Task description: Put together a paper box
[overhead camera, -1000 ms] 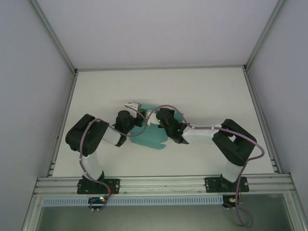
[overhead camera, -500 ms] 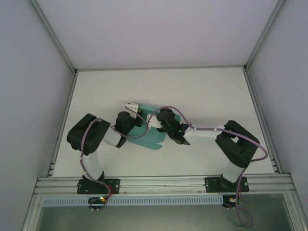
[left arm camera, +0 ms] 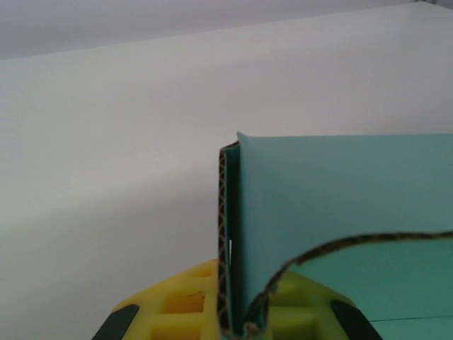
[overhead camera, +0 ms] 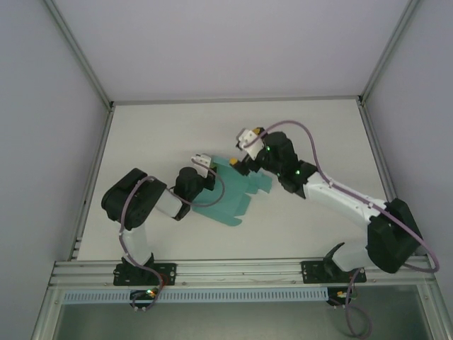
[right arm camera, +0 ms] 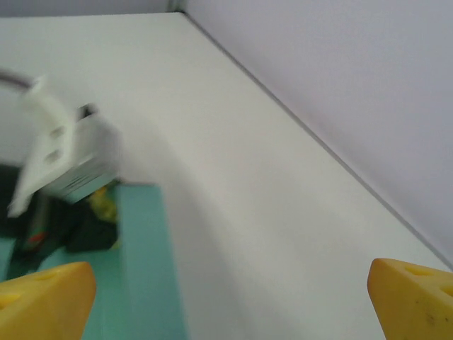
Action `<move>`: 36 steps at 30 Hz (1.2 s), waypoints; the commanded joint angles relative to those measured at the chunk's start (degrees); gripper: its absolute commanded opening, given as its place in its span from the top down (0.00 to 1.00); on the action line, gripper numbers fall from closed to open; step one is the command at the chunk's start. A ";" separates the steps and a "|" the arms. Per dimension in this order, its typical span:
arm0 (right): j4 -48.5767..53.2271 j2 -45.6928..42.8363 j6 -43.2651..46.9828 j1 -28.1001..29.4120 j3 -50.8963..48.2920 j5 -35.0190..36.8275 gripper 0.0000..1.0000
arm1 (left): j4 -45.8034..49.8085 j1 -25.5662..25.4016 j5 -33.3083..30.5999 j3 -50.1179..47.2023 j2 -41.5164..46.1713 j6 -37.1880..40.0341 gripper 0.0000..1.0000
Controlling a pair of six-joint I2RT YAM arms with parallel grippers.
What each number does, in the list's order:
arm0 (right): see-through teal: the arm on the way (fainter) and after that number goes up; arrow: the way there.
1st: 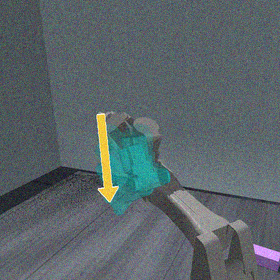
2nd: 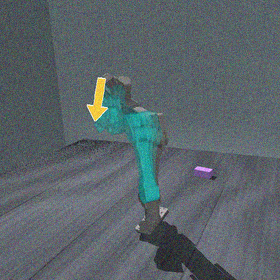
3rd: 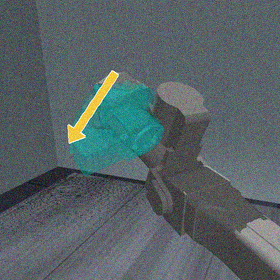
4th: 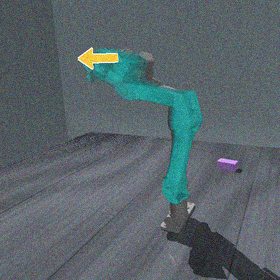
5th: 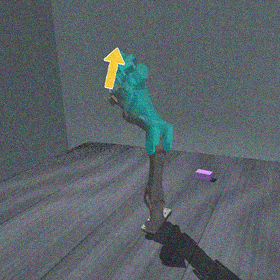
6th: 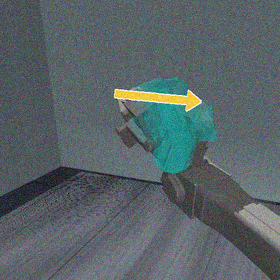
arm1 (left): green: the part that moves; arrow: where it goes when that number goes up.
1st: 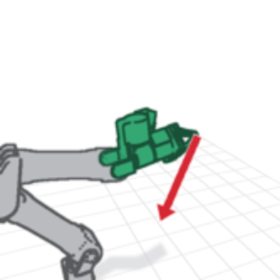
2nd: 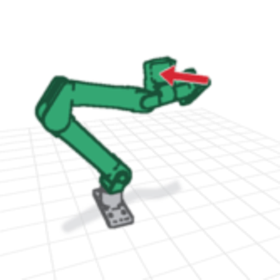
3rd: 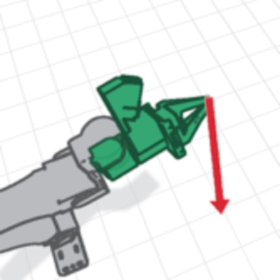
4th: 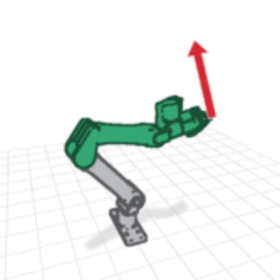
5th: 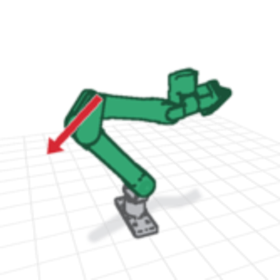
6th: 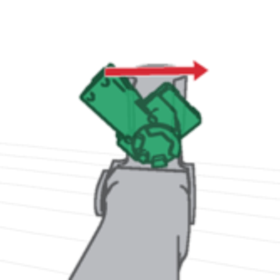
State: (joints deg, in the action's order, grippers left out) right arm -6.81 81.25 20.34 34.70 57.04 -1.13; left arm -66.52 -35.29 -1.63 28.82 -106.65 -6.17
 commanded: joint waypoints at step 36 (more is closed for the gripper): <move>20.53 31.04 -14.05 2.22 16.96 -0.45 0.00 | -0.91 0.39 0.64 4.25 -2.68 4.38 0.85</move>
State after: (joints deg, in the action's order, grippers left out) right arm 5.13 109.21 5.87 35.75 77.38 2.09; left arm -69.97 -34.72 -1.48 30.20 -109.40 -5.52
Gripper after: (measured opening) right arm 0.999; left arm 0.180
